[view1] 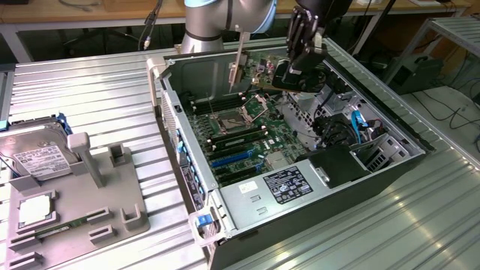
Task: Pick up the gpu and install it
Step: 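Insert the gpu into the slot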
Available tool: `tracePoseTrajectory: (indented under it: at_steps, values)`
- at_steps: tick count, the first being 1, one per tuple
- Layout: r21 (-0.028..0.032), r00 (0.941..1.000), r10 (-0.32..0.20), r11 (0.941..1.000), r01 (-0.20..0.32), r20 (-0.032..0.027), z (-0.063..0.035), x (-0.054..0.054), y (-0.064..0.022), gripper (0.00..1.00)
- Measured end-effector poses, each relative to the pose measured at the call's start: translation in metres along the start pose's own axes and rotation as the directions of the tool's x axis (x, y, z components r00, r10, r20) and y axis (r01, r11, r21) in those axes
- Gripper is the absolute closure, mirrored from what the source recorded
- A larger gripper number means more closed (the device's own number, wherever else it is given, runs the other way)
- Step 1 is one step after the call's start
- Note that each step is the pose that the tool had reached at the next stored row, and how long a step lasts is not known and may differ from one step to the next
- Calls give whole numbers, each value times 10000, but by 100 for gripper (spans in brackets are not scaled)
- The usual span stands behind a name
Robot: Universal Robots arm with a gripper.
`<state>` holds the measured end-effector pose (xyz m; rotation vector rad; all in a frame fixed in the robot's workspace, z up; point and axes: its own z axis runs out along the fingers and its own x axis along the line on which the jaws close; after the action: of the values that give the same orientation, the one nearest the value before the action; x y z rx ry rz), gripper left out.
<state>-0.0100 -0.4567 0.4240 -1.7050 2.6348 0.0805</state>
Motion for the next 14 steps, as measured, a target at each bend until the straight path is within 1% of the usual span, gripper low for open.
tracePoseTrajectory:
  at_steps: [8, 14]
  values:
    - [-19, 9981, -609, 9981, 609, -24, 1, 4, 3, 72]
    - [-28, 9959, -909, 9959, 908, -37, 0, 5, 2, 72]
